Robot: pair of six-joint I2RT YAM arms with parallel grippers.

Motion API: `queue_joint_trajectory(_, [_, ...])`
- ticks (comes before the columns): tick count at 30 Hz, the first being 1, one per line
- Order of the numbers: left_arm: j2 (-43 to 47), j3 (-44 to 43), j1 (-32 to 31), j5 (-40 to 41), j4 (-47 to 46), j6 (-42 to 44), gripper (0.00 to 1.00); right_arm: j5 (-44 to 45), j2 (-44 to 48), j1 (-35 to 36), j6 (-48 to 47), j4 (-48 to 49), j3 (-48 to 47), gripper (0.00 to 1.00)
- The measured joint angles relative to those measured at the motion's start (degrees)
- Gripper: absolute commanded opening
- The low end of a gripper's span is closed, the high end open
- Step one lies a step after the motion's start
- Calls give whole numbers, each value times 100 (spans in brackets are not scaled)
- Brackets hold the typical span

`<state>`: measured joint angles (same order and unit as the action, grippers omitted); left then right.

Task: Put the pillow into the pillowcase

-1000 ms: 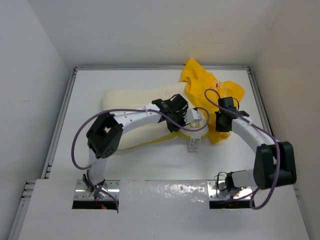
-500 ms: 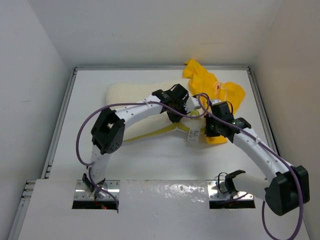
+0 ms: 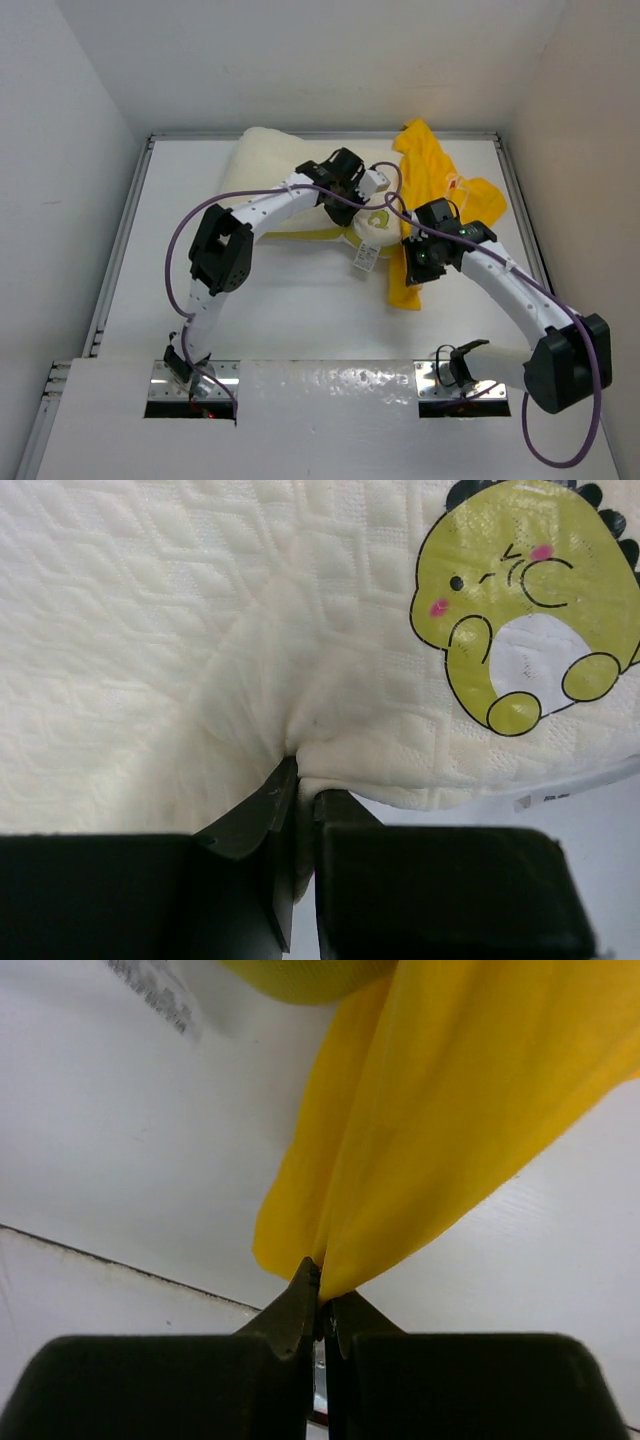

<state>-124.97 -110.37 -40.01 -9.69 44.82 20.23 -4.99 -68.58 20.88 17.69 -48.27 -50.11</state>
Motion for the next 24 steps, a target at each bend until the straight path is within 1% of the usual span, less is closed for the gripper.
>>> queue_joint_trajectory(2, [9,31,11,-59,-42,-39,0,-133,-81,0,-15,11,35,0])
queue_joint_trajectory(8, [81,304,-149,-240,-293,-61,0,-407,365,20,118,605,-15,0])
queue_joint_trajectory(15, [90,315,-264,-400,-369,-149,0,-442,210,-11,363,1025,-393,0])
queue_joint_trajectory(16, [90,313,-260,-415,-369,-175,0,-463,162,-11,374,1051,-389,15])
queue_joint_trajectory(18, [90,310,-251,-474,-363,-229,0,-518,98,-11,411,1117,-328,40])
queue_joint_trajectory(19, [90,299,-247,-520,-352,-260,0,-579,87,-9,400,1115,-278,69])
queue_joint_trajectory(20, [90,289,-238,-564,-345,-275,1,-634,87,-4,411,1064,-249,78])
queue_joint_trajectory(21, [90,278,-236,-610,-343,-280,6,-680,90,-4,378,1003,-238,85])
queue_joint_trajectory(22, [90,271,-234,-643,-343,-278,18,-739,94,-2,343,944,-240,91])
queue_joint_trajectory(23, [90,269,-232,-686,-343,-273,25,-758,109,-2,317,885,-251,95])
queue_joint_trajectory(24, [90,269,-232,-721,-339,-269,30,-767,127,-2,293,791,-286,95])
